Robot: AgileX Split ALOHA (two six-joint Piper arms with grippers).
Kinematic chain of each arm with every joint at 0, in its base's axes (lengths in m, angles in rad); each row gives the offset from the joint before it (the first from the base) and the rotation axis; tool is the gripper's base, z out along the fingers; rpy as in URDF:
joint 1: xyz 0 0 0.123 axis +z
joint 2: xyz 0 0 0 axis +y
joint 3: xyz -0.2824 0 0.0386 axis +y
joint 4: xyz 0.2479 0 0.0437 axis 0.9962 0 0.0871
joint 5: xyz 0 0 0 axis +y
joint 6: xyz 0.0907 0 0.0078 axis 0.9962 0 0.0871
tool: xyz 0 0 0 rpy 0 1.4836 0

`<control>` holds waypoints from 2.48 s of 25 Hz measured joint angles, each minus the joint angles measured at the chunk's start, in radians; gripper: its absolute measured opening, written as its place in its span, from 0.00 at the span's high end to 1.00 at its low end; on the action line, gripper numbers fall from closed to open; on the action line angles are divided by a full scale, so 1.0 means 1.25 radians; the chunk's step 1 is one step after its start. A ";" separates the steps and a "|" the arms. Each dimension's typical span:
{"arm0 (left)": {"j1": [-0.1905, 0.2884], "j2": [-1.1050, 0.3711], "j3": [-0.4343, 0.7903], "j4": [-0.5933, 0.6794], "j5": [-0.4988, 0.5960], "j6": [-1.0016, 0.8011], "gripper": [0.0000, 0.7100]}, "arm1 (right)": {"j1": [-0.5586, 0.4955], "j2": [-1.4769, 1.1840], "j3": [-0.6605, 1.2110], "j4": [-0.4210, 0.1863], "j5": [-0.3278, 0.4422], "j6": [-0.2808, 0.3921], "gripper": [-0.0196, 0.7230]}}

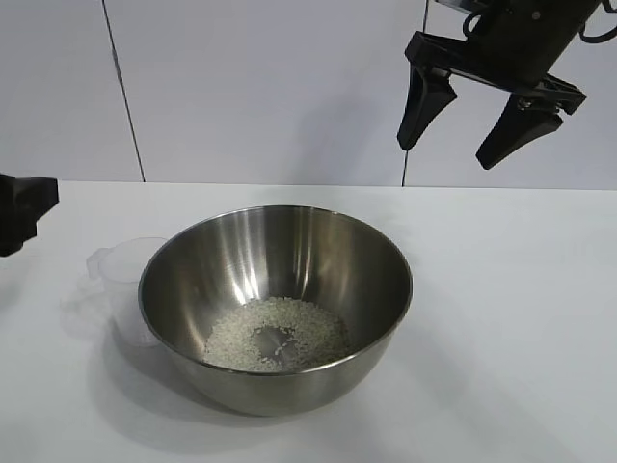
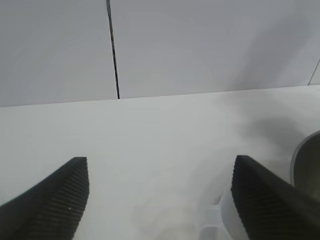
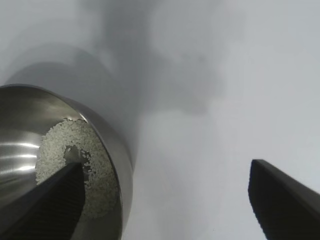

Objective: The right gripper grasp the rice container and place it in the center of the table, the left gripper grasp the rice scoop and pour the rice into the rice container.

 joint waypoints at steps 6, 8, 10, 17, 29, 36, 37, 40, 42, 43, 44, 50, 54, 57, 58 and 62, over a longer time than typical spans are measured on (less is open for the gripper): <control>0.000 -0.169 -0.106 -0.011 0.380 0.003 0.20 | 0.000 0.000 0.000 0.000 0.000 0.000 0.15; 0.000 -0.225 -0.168 -0.010 0.522 0.015 0.20 | 0.000 0.000 0.000 0.000 0.000 0.000 0.15; 0.000 -0.266 -0.253 -0.007 0.667 0.019 0.20 | 0.000 0.000 0.000 0.000 -0.001 0.000 0.15; 0.000 -0.275 -0.558 -0.004 1.150 0.022 0.18 | 0.000 0.000 0.000 0.000 0.000 0.000 0.15; 0.002 -0.097 -0.769 -0.085 1.419 -0.025 0.02 | 0.000 0.000 0.000 0.000 0.003 0.000 0.15; 0.068 -0.005 -0.805 -0.232 1.461 -0.008 0.02 | 0.000 0.000 0.000 0.001 0.006 0.004 0.15; 0.079 0.002 -0.805 -0.262 1.463 0.006 0.02 | 0.000 0.000 0.000 0.002 0.007 0.004 0.15; 0.109 0.007 -0.805 -0.351 1.464 0.048 0.02 | 0.000 0.000 0.000 0.003 0.007 0.006 0.15; 0.120 0.007 -0.805 -0.382 1.463 0.059 0.02 | 0.000 0.000 0.000 0.003 0.007 0.006 0.15; 0.122 0.007 -0.805 -0.387 1.463 0.059 0.02 | 0.000 0.000 0.000 0.003 0.007 0.006 0.15; 0.123 0.008 -0.805 -0.390 1.463 0.059 0.02 | 0.000 0.000 0.000 0.003 0.007 0.006 0.15; 0.125 0.066 -0.805 -0.469 1.463 0.065 0.02 | 0.000 0.000 0.000 0.005 0.007 0.007 0.15; 0.125 0.095 -0.805 -0.478 1.462 0.075 0.02 | 0.000 0.000 0.000 0.006 0.006 0.007 0.15; 0.125 0.095 -0.805 -0.476 1.456 0.076 0.02 | 0.000 0.000 0.000 0.006 0.002 0.007 0.15; 0.125 0.095 -0.805 -0.475 1.455 0.076 0.02 | 0.000 0.000 0.000 0.006 0.002 0.007 0.15; 0.125 0.095 -0.805 -0.473 1.451 0.091 0.02 | 0.000 0.000 0.000 0.006 0.001 0.007 0.15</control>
